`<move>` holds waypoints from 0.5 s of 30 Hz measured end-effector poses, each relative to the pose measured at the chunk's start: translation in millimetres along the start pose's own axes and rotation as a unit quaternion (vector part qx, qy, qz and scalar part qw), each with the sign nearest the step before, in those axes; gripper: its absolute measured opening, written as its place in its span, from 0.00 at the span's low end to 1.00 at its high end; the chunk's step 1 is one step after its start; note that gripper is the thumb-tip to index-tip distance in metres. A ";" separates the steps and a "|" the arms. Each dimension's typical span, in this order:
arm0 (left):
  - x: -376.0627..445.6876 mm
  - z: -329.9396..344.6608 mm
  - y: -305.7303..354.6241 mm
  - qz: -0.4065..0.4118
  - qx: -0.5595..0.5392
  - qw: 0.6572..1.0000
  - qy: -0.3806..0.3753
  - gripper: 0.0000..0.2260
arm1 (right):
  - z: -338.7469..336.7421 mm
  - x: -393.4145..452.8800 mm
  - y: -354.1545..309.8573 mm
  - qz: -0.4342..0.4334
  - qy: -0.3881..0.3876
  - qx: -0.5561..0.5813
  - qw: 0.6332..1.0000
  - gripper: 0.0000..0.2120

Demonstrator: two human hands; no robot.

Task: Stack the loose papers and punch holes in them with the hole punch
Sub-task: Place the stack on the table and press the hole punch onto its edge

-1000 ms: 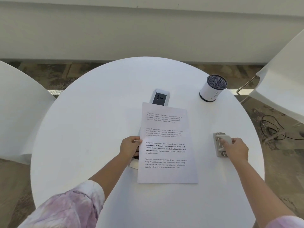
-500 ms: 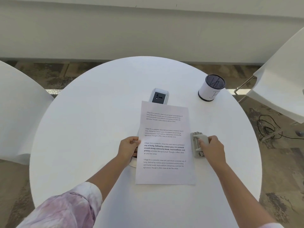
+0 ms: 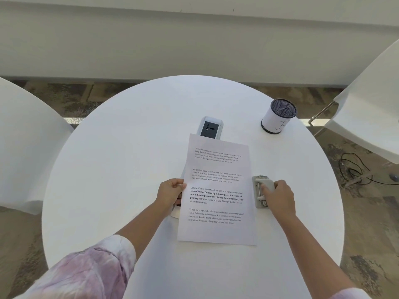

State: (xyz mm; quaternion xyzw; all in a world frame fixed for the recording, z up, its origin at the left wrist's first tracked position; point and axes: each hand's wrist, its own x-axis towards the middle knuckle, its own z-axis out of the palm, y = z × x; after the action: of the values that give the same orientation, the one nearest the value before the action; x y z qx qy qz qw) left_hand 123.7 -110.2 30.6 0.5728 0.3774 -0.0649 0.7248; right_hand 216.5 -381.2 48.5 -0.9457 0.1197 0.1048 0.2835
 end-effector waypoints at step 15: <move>3.8 10.4 -1.9 0.007 0.002 1.000 0.001 0.05 | 2.8 2.5 2.6 0.001 -0.003 0.000 1.000 0.15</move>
State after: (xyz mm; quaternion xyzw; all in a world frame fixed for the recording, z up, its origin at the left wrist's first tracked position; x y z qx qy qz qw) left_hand 130.3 -118.7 27.4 0.5772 0.3736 -0.0599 0.7236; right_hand 217.8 -382.1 44.2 -0.9452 0.1197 0.1074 0.2840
